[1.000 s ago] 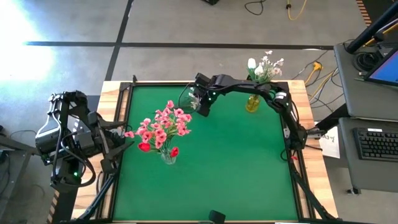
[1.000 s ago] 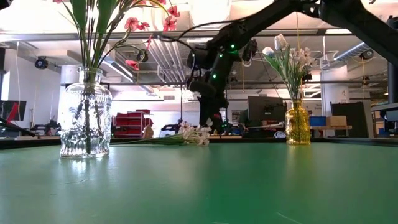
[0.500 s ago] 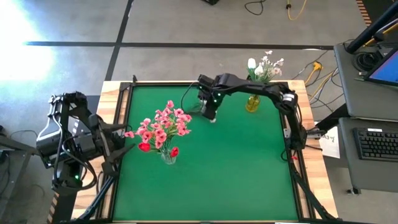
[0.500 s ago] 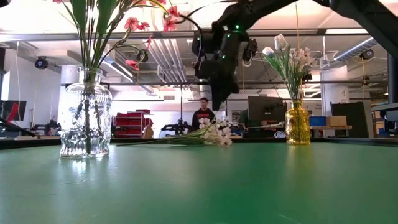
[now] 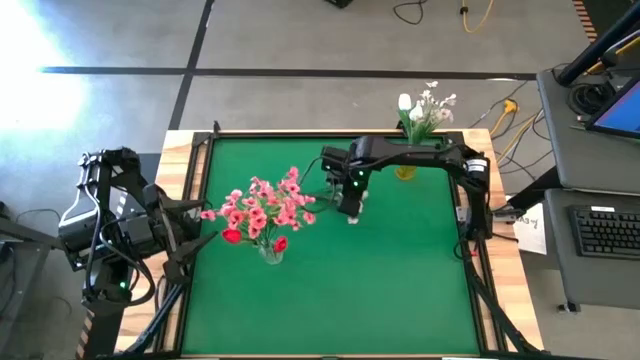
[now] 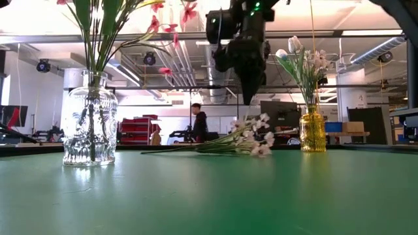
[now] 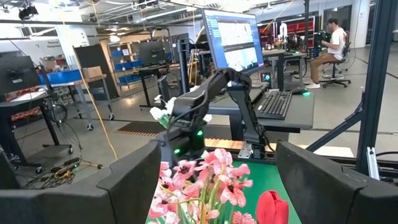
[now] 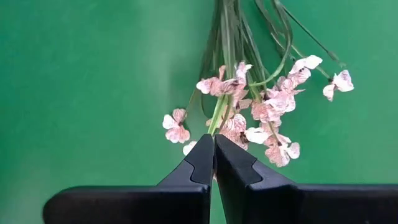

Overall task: Sort flowers into vase by color
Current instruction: Put the white flower into the transparent vase

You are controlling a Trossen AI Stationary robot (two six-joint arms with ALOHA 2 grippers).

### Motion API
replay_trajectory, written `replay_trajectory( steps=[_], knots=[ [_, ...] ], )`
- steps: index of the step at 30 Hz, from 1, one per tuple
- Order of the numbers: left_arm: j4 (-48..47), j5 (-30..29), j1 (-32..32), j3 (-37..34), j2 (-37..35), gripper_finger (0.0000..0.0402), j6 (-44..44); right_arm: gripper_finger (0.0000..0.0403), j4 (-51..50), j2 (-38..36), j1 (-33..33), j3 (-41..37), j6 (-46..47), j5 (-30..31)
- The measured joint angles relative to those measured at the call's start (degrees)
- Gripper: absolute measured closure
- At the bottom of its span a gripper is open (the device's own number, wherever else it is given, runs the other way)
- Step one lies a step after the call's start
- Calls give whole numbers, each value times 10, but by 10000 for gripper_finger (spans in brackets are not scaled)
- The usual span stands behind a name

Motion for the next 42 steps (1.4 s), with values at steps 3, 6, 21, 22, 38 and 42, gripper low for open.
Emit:
replay_trajectory(
  steps=[3,6,21,22,38,42],
  knots=[
    [2,0,0,0,0,105,0,394,2,-23,16,-25,25,1],
    [2,0,0,0,0,105,4,394,10,-47,29,-53,43,1],
    [7,0,0,1,0,105,5,390,101,-205,76,-209,86,6],
    [7,0,0,1,0,105,5,387,133,-219,78,-228,79,6],
    [11,0,0,1,0,105,4,199,660,-263,83,-503,-31,118],
    [11,0,0,1,0,105,4,155,703,-222,82,-502,-34,122]
  ],
)
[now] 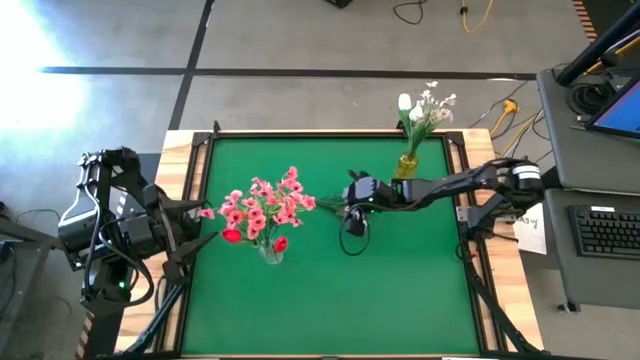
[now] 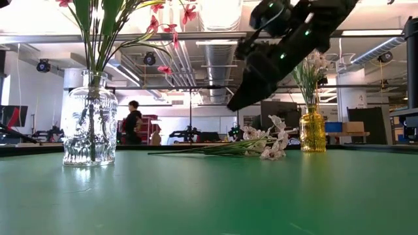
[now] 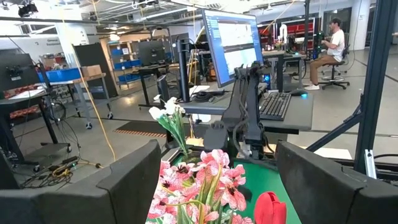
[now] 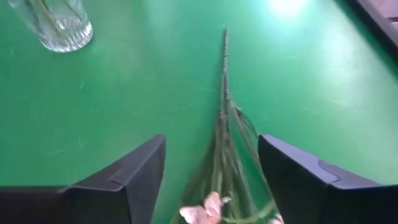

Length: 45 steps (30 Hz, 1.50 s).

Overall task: Sort flowers into vase by color
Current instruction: Put the white flower into the transparent vase

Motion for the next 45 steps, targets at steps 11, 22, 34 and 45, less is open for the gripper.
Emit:
replay_trajectory(
  steps=[11,22,34,45],
  knots=[
    [0,0,0,0,0,105,0,79,13,142,-20,66,-15,0],
    [0,0,0,0,0,105,0,94,12,187,-50,74,-22,-23],
    [1,0,0,0,0,105,-2,277,5,185,-49,72,-5,-30],
    [2,0,8,4,0,105,15,383,-37,123,-49,76,27,-30]
  ],
)
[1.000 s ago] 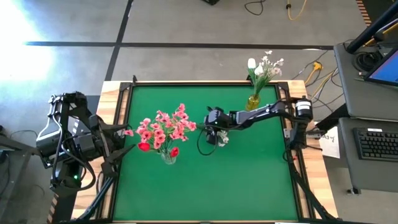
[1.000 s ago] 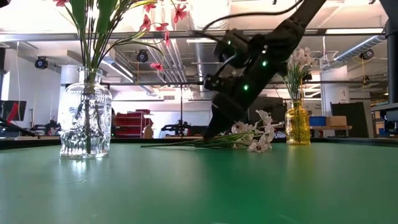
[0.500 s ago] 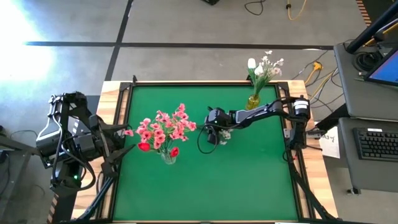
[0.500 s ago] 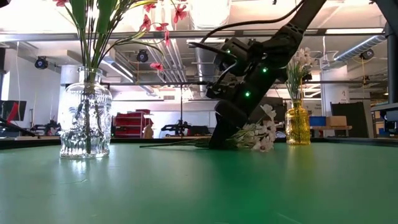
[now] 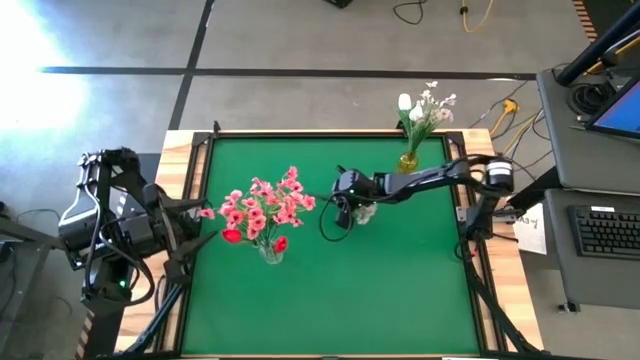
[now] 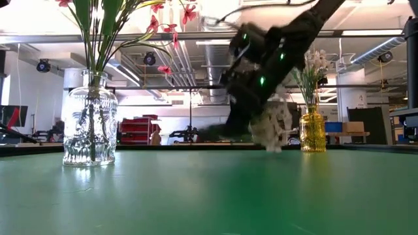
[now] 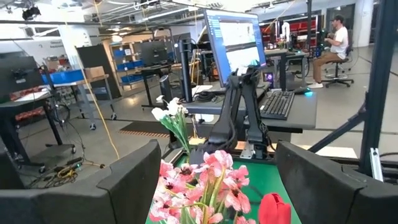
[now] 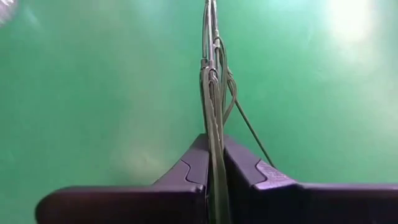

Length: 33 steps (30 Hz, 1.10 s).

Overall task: Sort flowers into vase by color
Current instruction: Put the white flower into the transparent vase

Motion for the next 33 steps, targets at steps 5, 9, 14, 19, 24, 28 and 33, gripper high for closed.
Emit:
replay_trajectory(
  steps=[5,9,14,19,24,28,33],
  knots=[
    [11,-1,21,27,4,105,38,381,-14,-82,0,0,19,2],
    [31,-1,41,63,24,105,112,381,-25,-155,0,0,27,31],
    [60,10,72,127,73,105,210,381,-31,-251,2,0,16,50],
    [63,120,131,207,137,105,276,381,-32,-335,12,0,0,61],
    [64,182,212,286,189,105,365,381,-33,-397,32,0,-12,62],
    [100,263,264,346,227,105,451,381,-43,-427,57,0,-18,62],
    [175,384,293,417,270,105,579,381,-71,-443,98,0,-31,62]
  ],
)
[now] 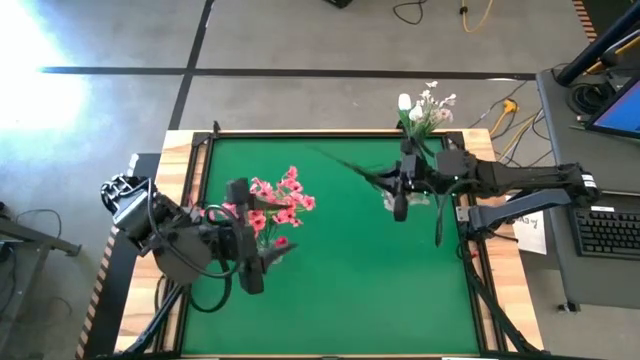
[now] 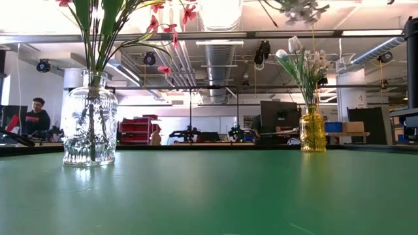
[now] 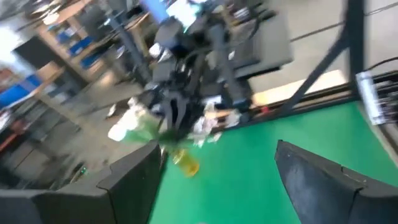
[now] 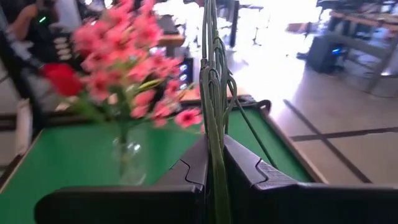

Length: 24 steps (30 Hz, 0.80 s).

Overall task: Sort flowers into vase by color
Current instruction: Put the white flower into the transparent vase

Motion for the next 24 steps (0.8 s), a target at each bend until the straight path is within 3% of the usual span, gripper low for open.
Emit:
replay_trajectory(
  steps=[3,9,19,24],
  knots=[
    [7,35,11,29,19,107,31,381,-20,-1,27,0,3,6],
    [5,129,35,24,49,110,55,381,-91,0,80,0,34,68],
    [10,139,97,23,125,110,48,381,-249,4,117,0,178,72],
    [19,177,139,23,162,110,41,381,-279,9,120,0,222,41]
  ],
)
